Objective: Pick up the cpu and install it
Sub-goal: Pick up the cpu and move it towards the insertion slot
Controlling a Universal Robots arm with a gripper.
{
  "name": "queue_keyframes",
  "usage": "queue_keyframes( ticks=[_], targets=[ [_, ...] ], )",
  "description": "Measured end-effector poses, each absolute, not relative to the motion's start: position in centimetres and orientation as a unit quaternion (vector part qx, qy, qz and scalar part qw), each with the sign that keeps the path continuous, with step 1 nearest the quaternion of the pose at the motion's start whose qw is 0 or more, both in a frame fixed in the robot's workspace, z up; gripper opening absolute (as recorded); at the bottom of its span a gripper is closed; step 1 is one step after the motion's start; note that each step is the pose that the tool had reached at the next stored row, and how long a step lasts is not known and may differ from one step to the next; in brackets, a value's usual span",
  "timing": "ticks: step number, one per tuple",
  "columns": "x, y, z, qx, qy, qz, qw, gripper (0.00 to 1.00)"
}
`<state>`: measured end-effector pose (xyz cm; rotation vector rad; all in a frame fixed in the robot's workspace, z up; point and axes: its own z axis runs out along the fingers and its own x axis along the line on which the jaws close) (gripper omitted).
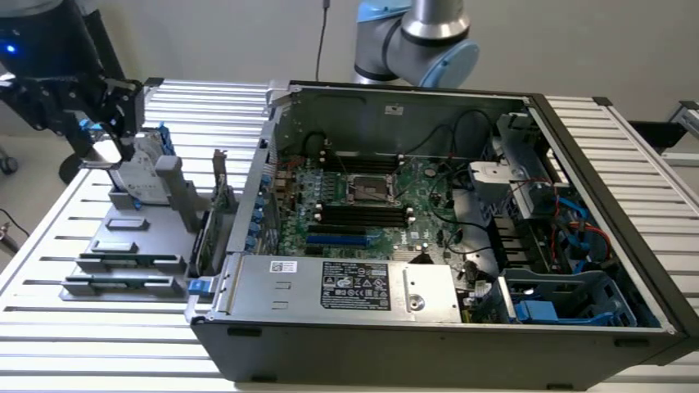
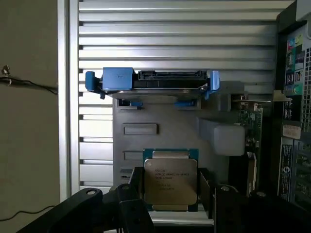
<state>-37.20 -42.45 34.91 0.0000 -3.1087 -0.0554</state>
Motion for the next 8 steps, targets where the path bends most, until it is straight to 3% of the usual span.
queue_keyframes(
  ticks=[8],
  targets=[
    [-33.6, -42.4, 36.4, 0.002, -1.0, -0.021, 0.018, 0.55]
  ],
)
